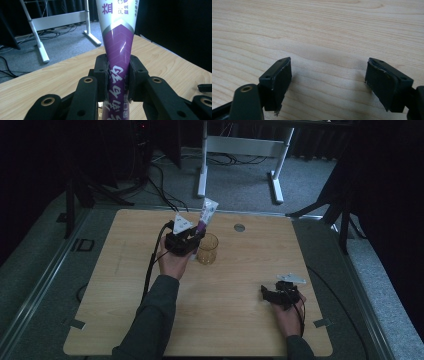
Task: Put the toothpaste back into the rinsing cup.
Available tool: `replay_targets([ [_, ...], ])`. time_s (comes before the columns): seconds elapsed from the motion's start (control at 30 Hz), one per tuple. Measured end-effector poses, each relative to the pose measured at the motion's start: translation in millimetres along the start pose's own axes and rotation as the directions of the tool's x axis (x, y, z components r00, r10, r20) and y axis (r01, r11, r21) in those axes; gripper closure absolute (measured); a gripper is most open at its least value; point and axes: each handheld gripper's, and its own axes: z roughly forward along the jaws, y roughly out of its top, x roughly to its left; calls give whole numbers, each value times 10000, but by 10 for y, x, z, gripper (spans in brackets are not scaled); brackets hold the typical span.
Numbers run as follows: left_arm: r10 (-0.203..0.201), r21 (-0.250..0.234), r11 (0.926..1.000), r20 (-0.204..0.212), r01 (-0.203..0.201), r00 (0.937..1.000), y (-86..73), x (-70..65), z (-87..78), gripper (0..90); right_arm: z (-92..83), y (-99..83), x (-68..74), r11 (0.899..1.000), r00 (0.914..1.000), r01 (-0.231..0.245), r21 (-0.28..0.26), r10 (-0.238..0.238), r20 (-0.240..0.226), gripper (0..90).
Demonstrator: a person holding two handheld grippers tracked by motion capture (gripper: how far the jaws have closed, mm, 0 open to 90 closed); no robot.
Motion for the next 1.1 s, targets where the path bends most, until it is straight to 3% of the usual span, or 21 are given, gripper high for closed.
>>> replay_targets([
  [0.17, 113, -71, 9999, -55, -113, 9999, -10, -12, 27, 726, 1, 1, 0, 10000, 10000, 10, -1, -10, -6, 214],
  [0.63, -208, -155, 9997, -44, 208, 9998, -32, 38, 124, 726, 4, 4, -2, 10000, 10000, 39, -1, -39, -31, 214],
  [1.1, -214, -152, 9997, -251, 211, 9995, -37, 66, 202, 725, 5, 5, 0, 10000, 10000, 14, 18, -14, -32, 214],
])
